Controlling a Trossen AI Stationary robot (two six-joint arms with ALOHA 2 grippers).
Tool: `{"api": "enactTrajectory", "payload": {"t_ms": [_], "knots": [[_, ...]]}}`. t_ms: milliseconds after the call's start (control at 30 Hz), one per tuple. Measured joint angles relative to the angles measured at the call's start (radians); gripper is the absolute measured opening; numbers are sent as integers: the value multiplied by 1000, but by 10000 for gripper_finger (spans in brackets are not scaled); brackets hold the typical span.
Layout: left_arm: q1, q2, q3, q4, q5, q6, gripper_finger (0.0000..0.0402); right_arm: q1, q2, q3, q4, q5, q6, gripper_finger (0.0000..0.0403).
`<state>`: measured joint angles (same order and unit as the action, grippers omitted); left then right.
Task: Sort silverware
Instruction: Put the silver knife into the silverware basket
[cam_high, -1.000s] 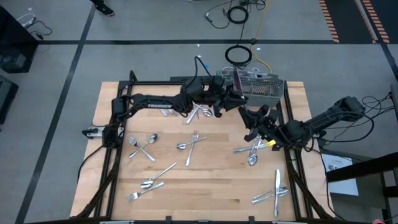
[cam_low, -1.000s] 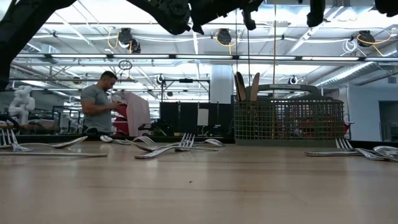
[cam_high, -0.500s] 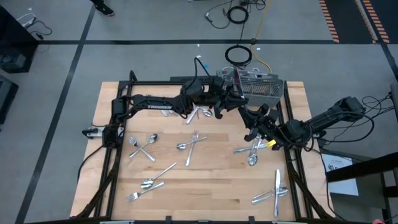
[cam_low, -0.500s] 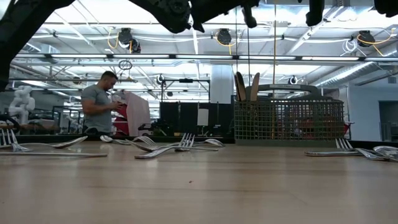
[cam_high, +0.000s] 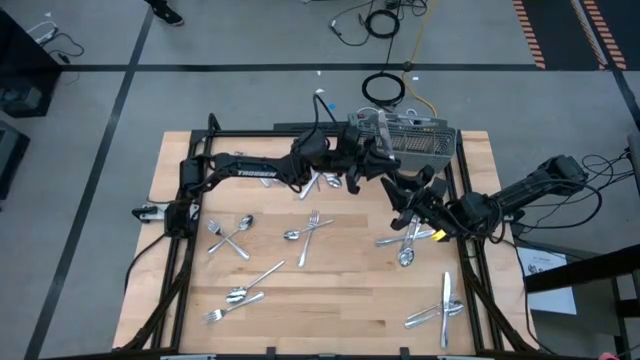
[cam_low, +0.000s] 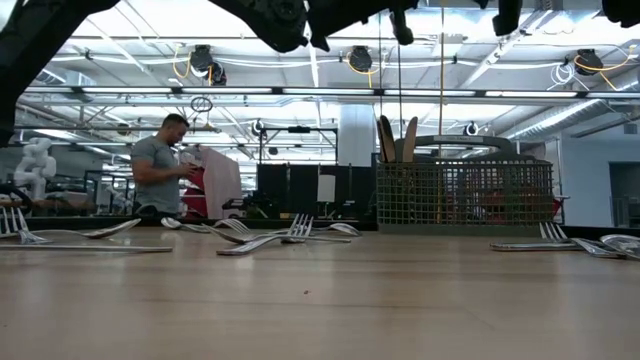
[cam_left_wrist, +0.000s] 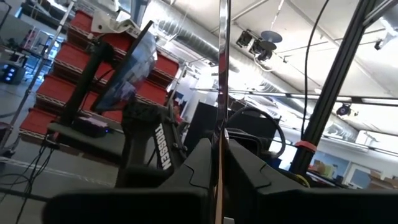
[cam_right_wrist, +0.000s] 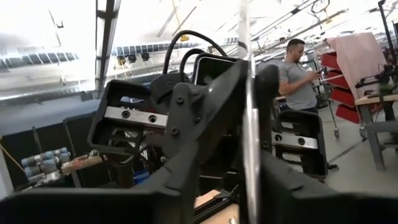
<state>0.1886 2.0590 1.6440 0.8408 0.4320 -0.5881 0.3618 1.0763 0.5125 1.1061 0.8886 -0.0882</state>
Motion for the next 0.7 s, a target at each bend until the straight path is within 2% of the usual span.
{"api": "enactTrajectory", "payload": {"t_ms": [133,267,367,500,700], "knots": [[16,0,0,0,-1,2,27,4,-18,0,-24,82,-11,197],[54,0,0,-7,-2,2,27,37,-71,0,-145,206,-57,263],[85,0,0,-55,-3,31,27,74,-117,0,-248,279,-72,296],[127,0,0,-171,-23,107,27,123,-159,0,-321,386,-48,315],[180,0,0,-340,-144,262,27,171,-175,0,-396,428,13,315]]}}
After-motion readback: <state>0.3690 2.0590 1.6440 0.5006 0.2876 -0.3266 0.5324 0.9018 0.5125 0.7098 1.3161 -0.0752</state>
